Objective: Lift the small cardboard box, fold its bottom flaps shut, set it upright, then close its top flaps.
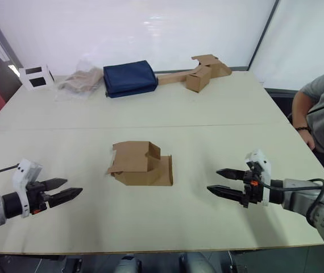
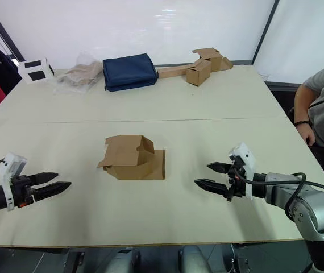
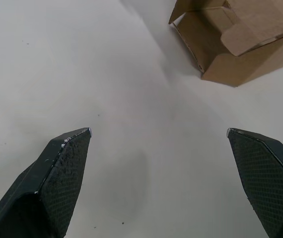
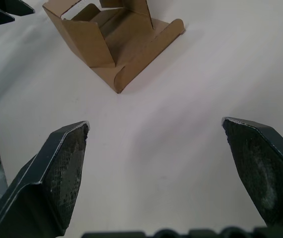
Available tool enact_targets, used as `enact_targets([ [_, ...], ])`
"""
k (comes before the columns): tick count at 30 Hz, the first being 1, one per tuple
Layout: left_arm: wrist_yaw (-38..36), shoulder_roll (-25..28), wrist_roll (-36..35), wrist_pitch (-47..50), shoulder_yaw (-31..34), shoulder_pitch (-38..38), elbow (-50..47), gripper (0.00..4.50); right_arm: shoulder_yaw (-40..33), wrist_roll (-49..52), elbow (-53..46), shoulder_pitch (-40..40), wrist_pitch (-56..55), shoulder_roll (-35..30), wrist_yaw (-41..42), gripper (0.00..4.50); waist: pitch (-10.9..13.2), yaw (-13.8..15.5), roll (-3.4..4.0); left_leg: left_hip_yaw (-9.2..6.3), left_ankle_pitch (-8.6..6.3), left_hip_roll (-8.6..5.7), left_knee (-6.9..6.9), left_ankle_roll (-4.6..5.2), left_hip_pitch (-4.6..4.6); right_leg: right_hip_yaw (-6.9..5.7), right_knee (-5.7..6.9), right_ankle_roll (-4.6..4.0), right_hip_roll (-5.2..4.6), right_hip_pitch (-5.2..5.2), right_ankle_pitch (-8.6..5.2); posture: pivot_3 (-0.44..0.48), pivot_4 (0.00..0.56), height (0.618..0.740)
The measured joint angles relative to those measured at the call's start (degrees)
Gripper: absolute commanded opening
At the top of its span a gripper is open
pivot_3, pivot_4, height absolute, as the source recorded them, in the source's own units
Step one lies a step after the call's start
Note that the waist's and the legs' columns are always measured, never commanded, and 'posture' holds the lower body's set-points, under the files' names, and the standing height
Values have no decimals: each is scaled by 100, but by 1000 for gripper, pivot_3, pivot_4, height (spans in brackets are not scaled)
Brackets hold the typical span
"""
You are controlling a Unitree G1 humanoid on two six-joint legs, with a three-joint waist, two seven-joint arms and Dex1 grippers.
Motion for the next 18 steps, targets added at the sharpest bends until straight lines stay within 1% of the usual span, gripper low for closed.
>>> enact_targets([
  [2, -34, 96, 80, -9, -31, -53, 65, 4500, 3, 8, 101, -69, 91, -11, 32, 4402, 0, 1, 0, 0, 0, 0, 3, 0, 0, 0, 1, 0, 0, 0, 0, 0, 150, 740],
  [5, -196, 176, 83, 18, -40, -373, 302, 4500, 24, 1, 180, -269, 132, -15, 58, 4402, 0, 6, 1, 0, 0, -1, 6, 0, 0, -1, 4, 0, 1, 1, 0, 0, 150, 740],
  [8, -407, 236, -168, 468, -65, -679, 502, 4500, 12, 3, 173, -326, 133, -82, 87, 4402, 0, 2, 1, 0, -1, -1, 7, 1, -1, -2, 3, 1, 1, 1, 0, 0, 150, 740],
  [10, -589, 184, -351, 880, -288, -1224, 1042, 4500, 12, 2, 124, -288, 140, -122, 98, 4402, -1, 16, 4, -2, -1, -2, 15, 1, -1, -6, 7, 1, 2, 4, 0, 0, 150, 740],
  [13, -818, -102, -475, 1348, -586, -2080, 2015, 4500, 93, 13, -198, -303, 159, -184, 131, 4402, -2, 0, 5, -6, -1, -2, 32, 2, -2, -10, 18, 1, 6, 8, 0, 0, 150, 740],
  [16, -1120, -264, -576, 1818, -961, -2783, 2591, 4500, 150, 251, -621, -441, 373, -192, 112, 4402, -2, -8, 0, -10, -3, -2, 42, 5, -8, -12, 19, 2, 6, 7, -1, 0, 150, 740],
  [18, -1322, -350, -575, 1987, -1246, -3197, 2772, 4500, 146, 465, -903, -675, 502, -178, 21, 4402, -2, -14, 0, -12, -3, -2, 43, 5, -8, -12, 19, 2, 6, 7, -1, 0, 150, 740],
])
